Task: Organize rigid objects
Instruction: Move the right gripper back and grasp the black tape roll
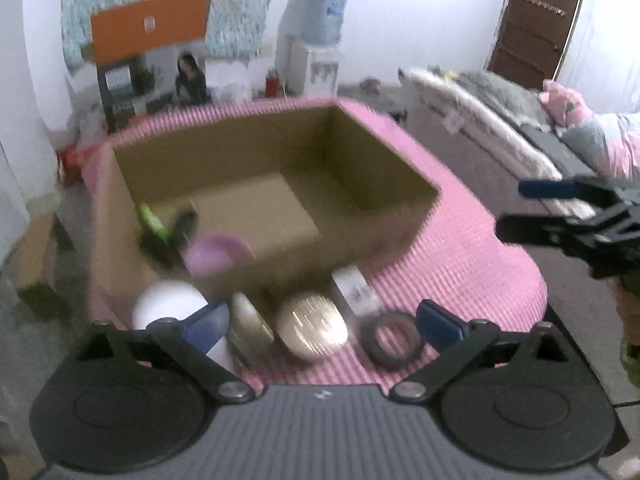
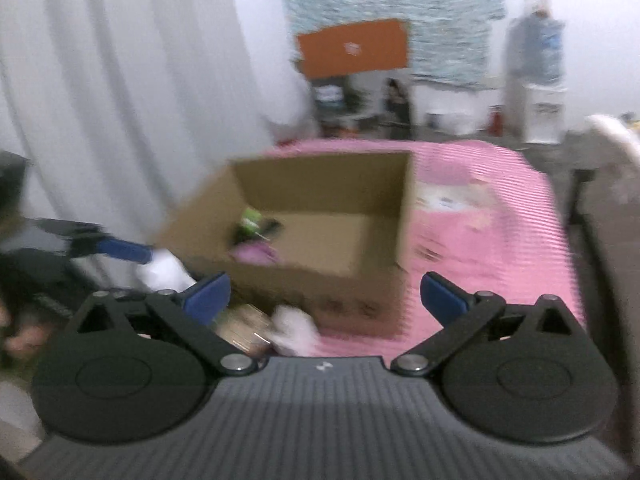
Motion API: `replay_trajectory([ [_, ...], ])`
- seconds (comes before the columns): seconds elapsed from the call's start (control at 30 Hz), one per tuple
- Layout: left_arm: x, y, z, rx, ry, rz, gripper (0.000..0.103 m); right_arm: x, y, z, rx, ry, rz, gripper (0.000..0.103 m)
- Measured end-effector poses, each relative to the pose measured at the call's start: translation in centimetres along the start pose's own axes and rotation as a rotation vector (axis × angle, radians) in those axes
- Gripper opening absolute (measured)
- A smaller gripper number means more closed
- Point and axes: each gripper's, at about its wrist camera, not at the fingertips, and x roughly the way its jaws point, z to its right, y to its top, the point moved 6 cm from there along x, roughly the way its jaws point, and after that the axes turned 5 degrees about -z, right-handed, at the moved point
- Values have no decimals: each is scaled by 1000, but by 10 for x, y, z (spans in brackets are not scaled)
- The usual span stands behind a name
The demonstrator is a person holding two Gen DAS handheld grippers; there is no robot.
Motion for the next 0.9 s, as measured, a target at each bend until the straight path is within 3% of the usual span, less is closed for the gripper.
replay_trajectory([
  [0.1,26,-25,13,-31,-43,-39,101,5,-26,4,-45,-96,-32,102],
  [0.27,47,-47,26,-40,-74,-23,101,21,-59,12,-65,-137,-101,102],
  [0.37,52,-50,33,-13,-96,6,103,19,-78,15,-48,-100,-125,102],
  [0.5,61,-51,41,20,-116,6,103,23,-89,16,47,32,-102,102],
  [0.7,84,-58,57,98,-32,3,103,47,-88,19,157,100,-113,102],
  [0.9,100,-61,74,186,51,16,101,70,-93,6,110,96,-142,95],
])
